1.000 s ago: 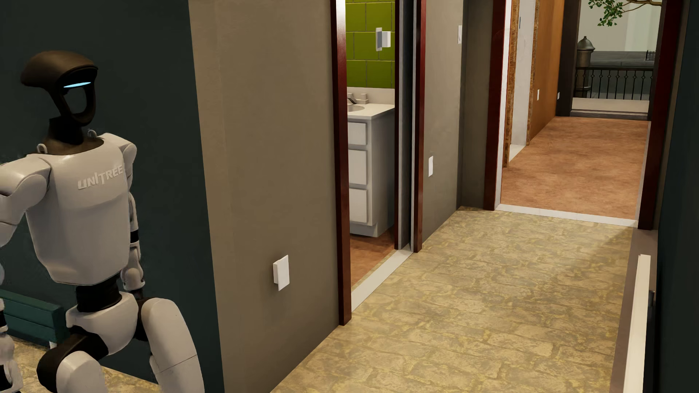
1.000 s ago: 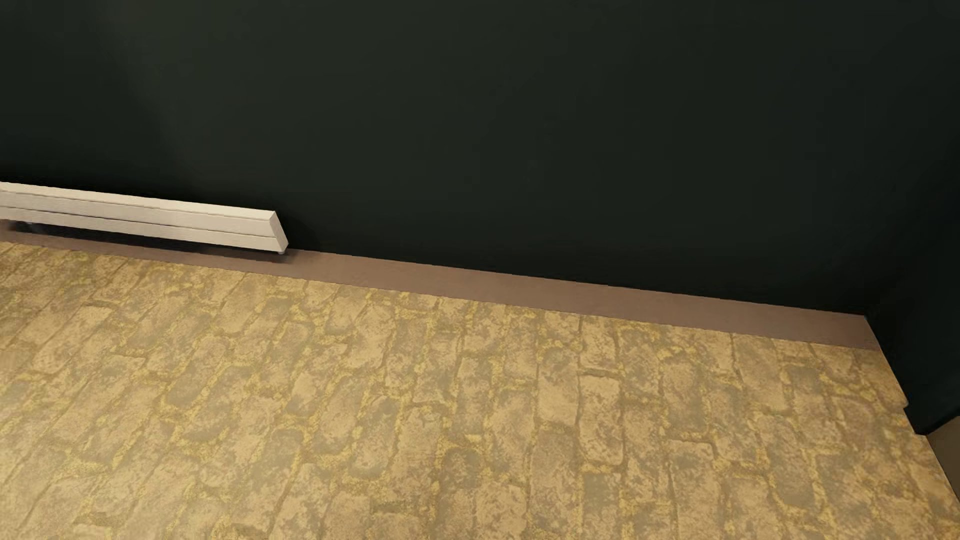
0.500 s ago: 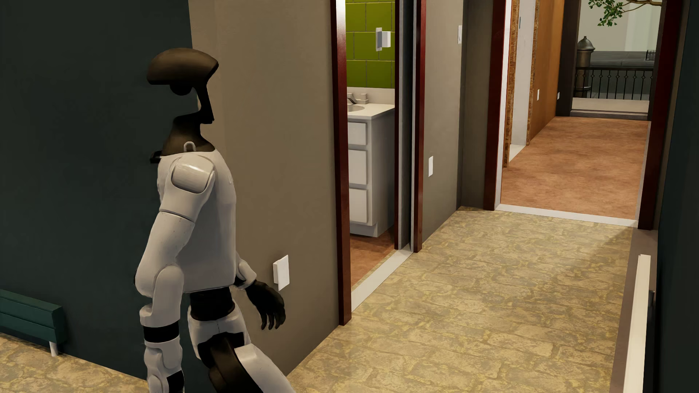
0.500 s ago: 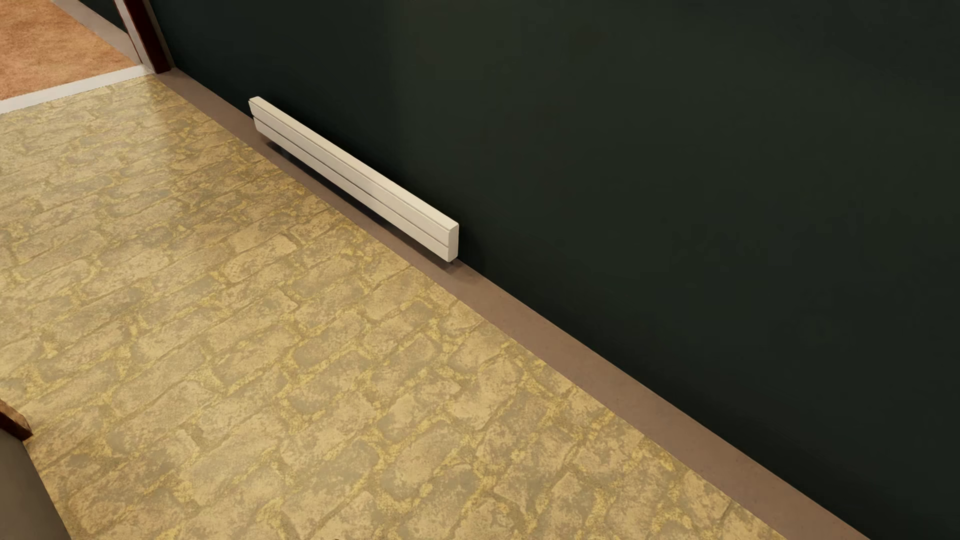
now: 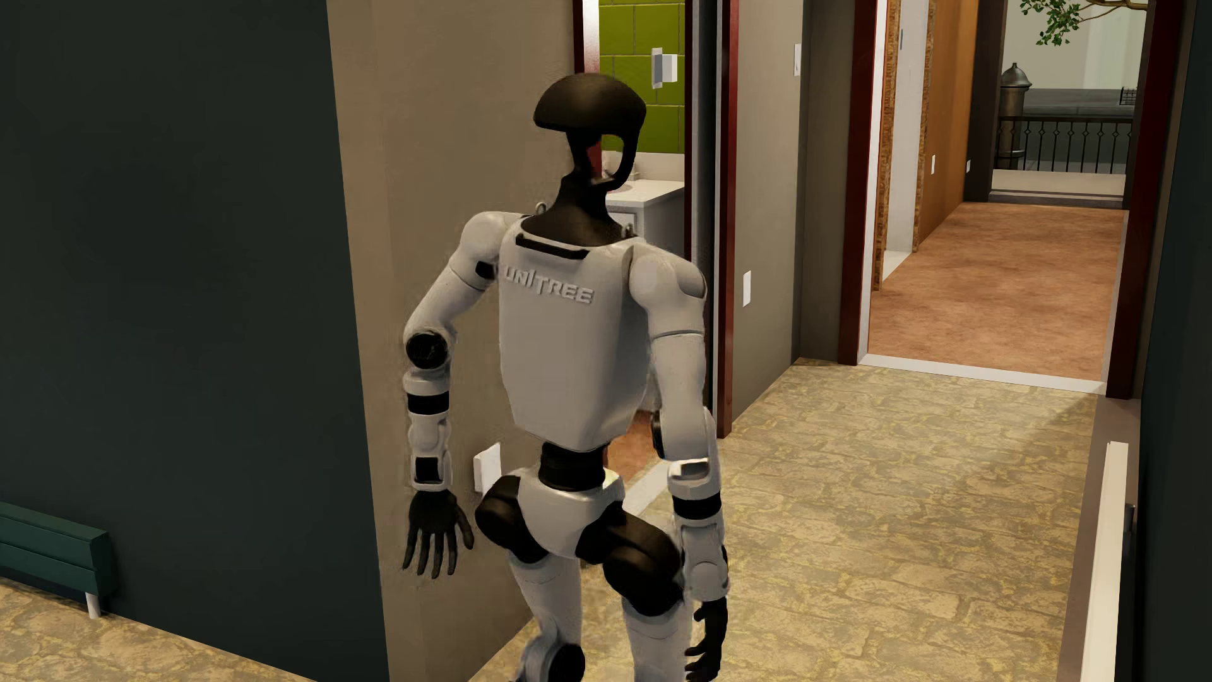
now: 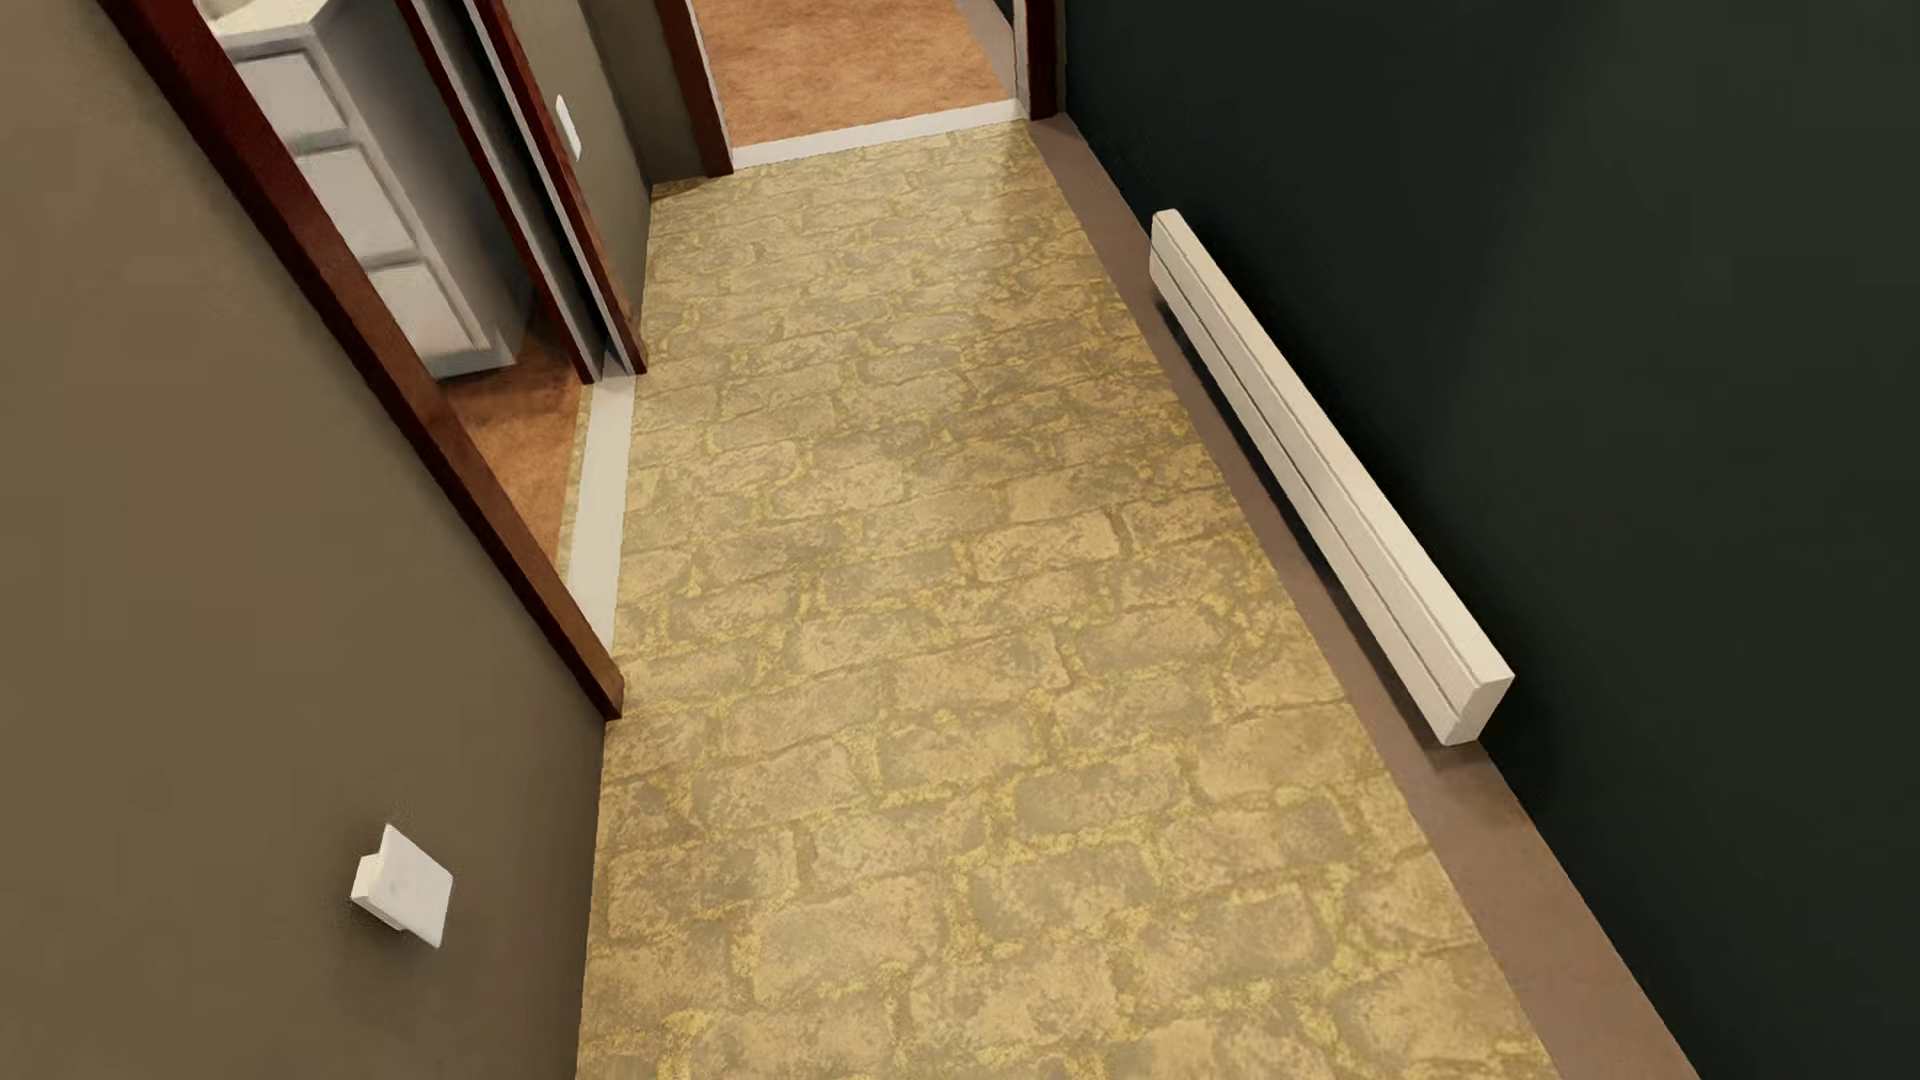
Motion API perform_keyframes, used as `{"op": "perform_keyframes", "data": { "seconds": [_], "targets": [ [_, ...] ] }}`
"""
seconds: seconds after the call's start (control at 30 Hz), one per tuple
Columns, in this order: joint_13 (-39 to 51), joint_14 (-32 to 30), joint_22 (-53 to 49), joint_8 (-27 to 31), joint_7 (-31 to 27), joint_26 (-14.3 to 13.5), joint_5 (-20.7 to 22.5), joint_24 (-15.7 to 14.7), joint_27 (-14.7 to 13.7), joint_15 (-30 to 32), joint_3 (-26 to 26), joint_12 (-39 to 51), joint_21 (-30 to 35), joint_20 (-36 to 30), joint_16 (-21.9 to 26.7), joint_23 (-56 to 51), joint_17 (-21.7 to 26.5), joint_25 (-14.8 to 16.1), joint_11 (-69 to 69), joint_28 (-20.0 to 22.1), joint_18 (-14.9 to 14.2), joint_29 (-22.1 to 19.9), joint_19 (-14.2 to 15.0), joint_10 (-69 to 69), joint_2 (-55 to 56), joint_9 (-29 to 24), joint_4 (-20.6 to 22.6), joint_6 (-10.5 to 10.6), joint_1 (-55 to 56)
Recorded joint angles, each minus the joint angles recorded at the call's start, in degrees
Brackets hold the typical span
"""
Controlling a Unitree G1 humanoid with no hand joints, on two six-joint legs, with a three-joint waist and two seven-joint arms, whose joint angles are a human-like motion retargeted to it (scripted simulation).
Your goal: Circle the corner
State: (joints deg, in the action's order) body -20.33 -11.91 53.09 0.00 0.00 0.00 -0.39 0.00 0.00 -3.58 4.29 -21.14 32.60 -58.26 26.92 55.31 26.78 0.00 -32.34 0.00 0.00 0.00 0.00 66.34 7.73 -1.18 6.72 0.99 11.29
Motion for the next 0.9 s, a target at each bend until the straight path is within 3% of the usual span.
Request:
{"op": "perform_keyframes", "data": {
  "seconds": [0.03, 0.07, 0.13, 0.2, 0.27, 0.3, 0.37, 0.4, 0.47, 0.5, 0.53, 0.6, 0.67, 0.7, 0.77, 0.83, 0.9],
  "targets": [
    [0.57, 4.1, -1.47, 0.0, 0.0, 0.0, -0.68, 0.0, 0.0, -0.7, -2.16, 0.24, 0.0, 5.8, 0.12, -0.82, -0.78, 0.0, 1.43, 0.0, 0.0, 0.0, 0.0, 3.72, -2.83, 0.01, 0.8, -1.26, 5.29],
    [0.9, 3.89, -3.16, 0.0, 0.0, 0.0, -1.37, 0.0, 0.0, -1.34, -3.94, 0.26, -0.85, 10.97, 0.2, -1.65, -1.43, 0.0, 2.8, 0.0, 0.0, 0.0, 0.0, 2.55, -5.59, 0.47, 2.16, -2.53, 9.78],
    [1.22, -2.54, -7.84, 0.0, 0.0, 0.0, -0.77, 0.0, 0.0, -2.33, -7.01, -0.25, -3.95, 19.68, -1.04, -3.92, -1.77, 0.0, 5.31, 0.0, 0.0, 0.0, 0.0, -12.49, -13.26, -1.52, 3.45, -3.8, 12.07],
    [1.99, -4.86, -10.43, 0.0, 0.0, 0.0, -0.02, 0.0, 0.0, -3.43, -9.69, -0.12, -6.31, 22.14, -2.55, -5.14, -1.23, 0.0, 5.77, 0.0, 0.0, 0.0, 0.0, -32.35, -18.74, -3.34, 3.92, -3.99, 10.45],
    [2.11, 9.19, -11.59, 0.0, 0.0, 0.0, 1.95, 0.0, 0.0, -4.27, -10.59, -0.77, -7.8, 21.31, -2.82, -6.15, -0.64, 0.0, 6.15, 0.0, 0.0, 0.0, 0.0, -42.87, -23.5, -4.03, 1.89, -3.56, 8.99],
    [1.65, 10.85, -10.73, 0.0, 0.0, 0.0, 2.38, 0.0, 0.0, -4.6, -10.31, -0.9, -8.56, 20.05, -2.73, -6.76, -0.6, 0.0, 5.96, 0.0, 0.0, 0.0, 0.0, -42.62, -25.28, -3.88, 1.44, -3.84, 10.3],
    [-1.13, -3.63, -5.95, 0.0, 0.0, 0.0, 0.41, 0.0, 0.0, -2.96, -10.9, -0.63, -10.5, 15.73, -2.68, -7.5, -1.11, 0.0, 4.38, 0.0, 0.0, 0.0, 0.0, -40.09, -27.5, -2.64, 2.57, -5.78, 12.78],
    [-3.25, -6.71, -3.08, 0.0, 0.0, 0.0, -1.54, 0.0, 0.0, 0.6, -10.99, -0.95, -10.54, 12.91, -2.45, -7.24, -1.66, 0.0, 2.3, 0.0, 0.0, 0.0, 0.0, -37.96, -27.36, -1.3, 3.48, -7.34, 13.59],
    [-6.09, -1.84, 1.73, 0.0, 0.0, 0.0, -6.58, 0.0, 0.0, 15.53, -8.67, -2.29, -6.88, 5.73, -1.34, -4.14, -2.73, 0.0, -11.34, 0.0, 0.0, 0.0, 0.0, -36.69, -21.08, 0.56, 4.58, -10.13, 9.27],
    [-5.8, 0.67, 3.15, 0.0, 0.0, 0.0, -10.24, 0.0, 0.0, 21.06, -6.06, -1.03, -4.01, 0.58, -0.79, -2.72, -2.73, 0.0, -22.69, 0.0, 0.0, 0.0, 0.0, -37.82, -11.01, 2.65, 6.82, -11.82, 8.76],
    [-5.79, 3.58, 3.8, 0.0, 0.0, 0.0, -10.62, 0.0, 0.0, 18.07, -3.22, 0.63, -1.82, -3.36, -0.3, -1.23, -2.81, 0.0, -32.08, 0.0, 0.0, 0.0, 0.0, -38.72, -3.55, 3.07, 7.53, -11.78, 6.13],
    [-7.09, 13.12, 3.89, 0.0, 0.0, 0.0, -10.83, 0.0, 0.0, 5.58, 0.75, 5.0, 2.81, -7.31, 0.39, 0.96, -2.59, 0.0, -41.13, 0.0, 0.0, 0.0, 0.0, -41.4, 3.31, 0.21, 6.99, -9.82, -5.28],
    [-8.47, 23.17, 0.34, 0.0, 0.0, 0.0, -7.66, 0.0, 0.0, -2.53, 2.97, 6.66, 8.15, 3.2, 1.45, 3.73, -2.9, 0.0, -34.79, 0.0, 0.0, 0.0, 0.0, -42.3, 6.44, -2.99, 3.87, -7.06, -17.26],
    [-8.3, 25.12, -2.58, 0.0, 0.0, 0.0, -6.63, 0.0, 0.0, -3.15, 4.11, 7.6, 10.74, 10.3, 1.68, 4.57, -3.18, 0.0, -27.63, 0.0, 0.0, 0.0, 0.0, -42.62, 8.37, -3.76, 3.17, -6.22, -20.39],
    [-7.89, 26.12, -9.57, 0.0, 0.0, 0.0, -4.87, 0.0, 0.0, 5.09, 5.16, 9.69, 11.69, 21.97, 1.96, 4.2, -3.72, 0.0, -9.14, 0.0, 0.0, 0.0, 0.0, -43.04, 9.58, -4.84, 2.33, -5.26, -24.98],
    [-7.85, 25.94, -15.58, 0.0, 0.0, 0.0, -4.17, 0.0, 0.0, 12.83, 5.36, 11.55, 8.5, 27.41, 2.31, 1.73, -4.0, 0.0, 5.25, 0.0, 0.0, 0.0, 0.0, -43.17, 8.49, -5.32, 1.72, -4.95, -29.35],
    [-6.69, 23.95, -19.37, 0.0, 0.0, 0.0, -3.77, 0.0, 0.0, 10.89, 4.94, 11.24, 5.89, 28.46, 2.2, 0.06, -3.26, 0.0, 3.37, 0.0, 0.0, 0.0, 0.0, -43.61, 9.07, -5.73, 0.45, -4.18, -34.06]
  ]
}}
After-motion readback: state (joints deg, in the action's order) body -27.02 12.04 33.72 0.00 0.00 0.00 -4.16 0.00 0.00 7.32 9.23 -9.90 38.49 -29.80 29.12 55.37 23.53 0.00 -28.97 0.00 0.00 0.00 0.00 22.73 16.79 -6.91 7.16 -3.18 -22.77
